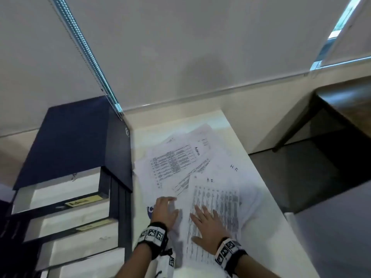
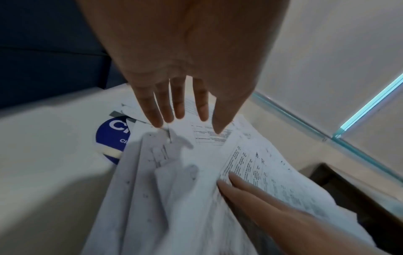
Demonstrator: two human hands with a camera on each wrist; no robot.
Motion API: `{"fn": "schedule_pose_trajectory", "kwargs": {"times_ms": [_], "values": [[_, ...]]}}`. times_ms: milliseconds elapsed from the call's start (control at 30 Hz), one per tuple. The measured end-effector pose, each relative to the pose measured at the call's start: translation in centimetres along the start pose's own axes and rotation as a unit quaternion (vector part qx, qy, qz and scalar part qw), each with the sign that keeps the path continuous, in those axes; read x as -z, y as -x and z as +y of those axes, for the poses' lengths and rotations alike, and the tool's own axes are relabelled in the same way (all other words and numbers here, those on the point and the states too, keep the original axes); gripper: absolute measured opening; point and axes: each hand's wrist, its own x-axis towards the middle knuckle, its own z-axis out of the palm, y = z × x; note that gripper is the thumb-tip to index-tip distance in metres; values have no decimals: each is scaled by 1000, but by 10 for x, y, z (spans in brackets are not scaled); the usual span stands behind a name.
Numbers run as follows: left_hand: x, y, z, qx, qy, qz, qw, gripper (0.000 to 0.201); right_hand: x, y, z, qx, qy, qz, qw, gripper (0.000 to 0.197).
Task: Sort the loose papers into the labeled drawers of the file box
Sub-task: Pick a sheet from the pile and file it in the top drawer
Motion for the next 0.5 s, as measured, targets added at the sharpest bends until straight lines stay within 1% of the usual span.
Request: {"fn": "schedule_pose_trajectory", "kwargs": {"times_ms": [33, 67, 100, 133, 167, 200, 233, 267, 300, 333, 367, 400, 433, 500], "values": [[-5, -8, 1, -4, -25, -6, 1000, 48, -3, 5, 3, 41, -10, 8, 999, 74], [-11, -13, 2, 13, -55, -13, 998, 56, -1, 11, 7, 58, -45, 1, 997, 66], [-18, -15, 3, 19, -68, -25, 997, 59, -1, 16, 12, 63, -100, 16, 993, 54], [-24, -12, 7, 22, -74, -36, 996, 58, 0, 23, 18, 41, -168, 59, 983, 43], [-32, -9, 12, 13, -82, -50, 995, 57, 1, 24, 28, -6, -225, 133, 965, 36], [-40, -1, 18, 11, -81, -63, 995, 54, 4, 27, 39, -74, -256, 211, 941, 30], [-48, 5, 20, 5, -79, -73, 994, 51, 5, 30, 51, -151, -269, 267, 913, 34], [-55, 12, 22, -2, -73, -76, 994, 47, 7, 33, 61, -230, -267, 273, 895, 49], [-61, 16, 24, -7, -64, -71, 995, 42, 5, 38, 69, -296, -265, 230, 889, 67], [-66, 19, 26, -10, -63, -67, 996, 38, 3, 42, 74, -334, -252, 175, 891, 80], [-69, 22, 29, -13, -55, -60, 997, 38, 0, 46, 76, -346, -248, 140, 894, 88], [-71, 25, 33, -12, -41, -51, 998, 42, -5, 48, 75, -336, -265, 139, 893, 93], [-72, 25, 36, -2, -10, -36, 999, 50, -9, 50, 75, -325, -300, 148, 885, 96], [-70, 24, 42, 45, 62, -9, 997, 66, -16, 55, 75, -313, -366, 160, 862, 102]]}}
